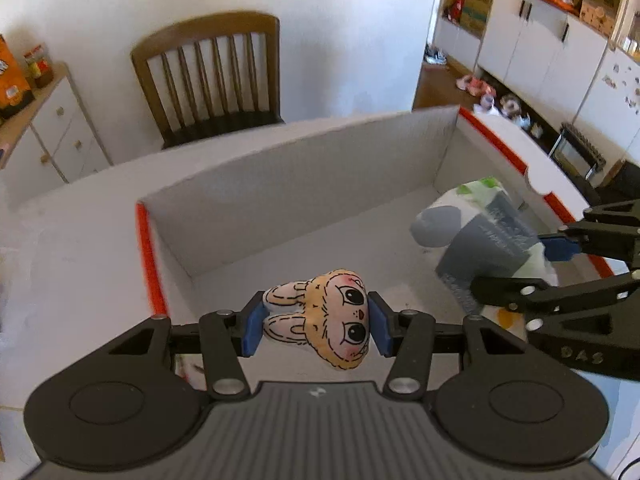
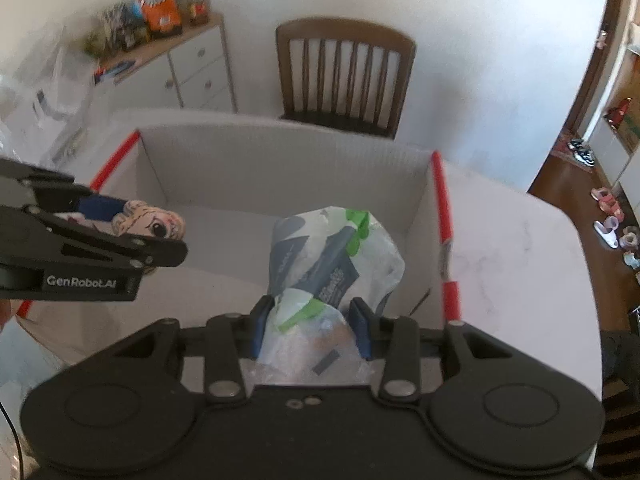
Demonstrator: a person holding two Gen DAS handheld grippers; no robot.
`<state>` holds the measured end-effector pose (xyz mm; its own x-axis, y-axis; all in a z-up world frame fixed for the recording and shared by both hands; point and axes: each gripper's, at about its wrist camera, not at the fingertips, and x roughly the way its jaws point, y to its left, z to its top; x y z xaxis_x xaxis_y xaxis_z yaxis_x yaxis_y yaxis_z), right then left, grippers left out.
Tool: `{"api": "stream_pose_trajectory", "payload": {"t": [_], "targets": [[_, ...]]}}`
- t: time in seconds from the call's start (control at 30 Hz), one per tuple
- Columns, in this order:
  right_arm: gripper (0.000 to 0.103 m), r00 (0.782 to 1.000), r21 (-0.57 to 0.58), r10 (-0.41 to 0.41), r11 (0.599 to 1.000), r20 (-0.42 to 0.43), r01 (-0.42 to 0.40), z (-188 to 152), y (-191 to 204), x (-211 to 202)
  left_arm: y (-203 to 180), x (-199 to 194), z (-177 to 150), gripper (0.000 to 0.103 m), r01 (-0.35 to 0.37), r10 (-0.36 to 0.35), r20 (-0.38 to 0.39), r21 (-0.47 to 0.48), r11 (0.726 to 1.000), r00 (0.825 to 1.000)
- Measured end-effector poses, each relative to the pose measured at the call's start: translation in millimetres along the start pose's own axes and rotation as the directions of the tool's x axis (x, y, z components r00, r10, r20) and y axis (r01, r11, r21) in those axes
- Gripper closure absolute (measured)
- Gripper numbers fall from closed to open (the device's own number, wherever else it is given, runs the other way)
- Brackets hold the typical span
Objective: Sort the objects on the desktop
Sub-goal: 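Carry the cushion and bag over the red box with both tools, then open the left tool dropping the cushion while the right tool releases the bag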
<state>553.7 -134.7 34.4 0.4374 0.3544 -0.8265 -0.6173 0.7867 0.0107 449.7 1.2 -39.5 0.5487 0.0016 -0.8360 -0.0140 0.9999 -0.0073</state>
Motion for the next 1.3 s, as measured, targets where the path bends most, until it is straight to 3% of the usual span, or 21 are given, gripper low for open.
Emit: {"api": "stream_pose_trajectory", "payload": {"t": [0.3,0.63,0.87,0.93,1.0,1.1,1.17,1.3], "targets": [[0.062,0.997,-0.015,0.034,0.999,-0.072,-0.035,-3,4,22,1,36,5,0.051,0.030,-0.032,-0.137,-0.015,0.999,0.990],[0.059,0.993,-0.036,0.039,0.998,-0.115,-0.044,-1,7,29,7,49,10,0.050,0.035,-0.043,-0.217,-0.041,0.999,0.975],[0.048,0.994,-0.082,0.028,0.996,-0.109,-0.037,1,16,23,8,39,10,0.050,0.027,-0.037,-0.180,-0.055,0.998,0.983],[0.030,0.996,-0.103,0.019,0.994,-0.091,-0.028,0,18,19,8,34,11,0.049,0.032,-0.043,-0.165,-0.066,0.997,0.985],[0.024,0.998,-0.116,0.017,0.993,-0.067,-0.024,0,18,12,6,27,11,0.048,0.031,-0.041,-0.151,-0.068,0.997,0.988],[0.022,0.998,-0.116,0.021,0.993,-0.057,-0.028,0,18,3,3,17,14,0.043,0.024,-0.033,-0.123,-0.068,0.997,0.992],[0.018,0.999,-0.125,0.025,0.992,-0.039,-0.030,-1,17,-3,3,9,16,0.029,0.026,-0.035,-0.102,-0.084,0.996,0.994],[0.009,0.999,-0.132,0.036,0.991,-0.002,-0.036,-4,15,-16,3,-4,14,0.024,0.015,-0.023,-0.074,-0.106,0.994,0.997]]}}
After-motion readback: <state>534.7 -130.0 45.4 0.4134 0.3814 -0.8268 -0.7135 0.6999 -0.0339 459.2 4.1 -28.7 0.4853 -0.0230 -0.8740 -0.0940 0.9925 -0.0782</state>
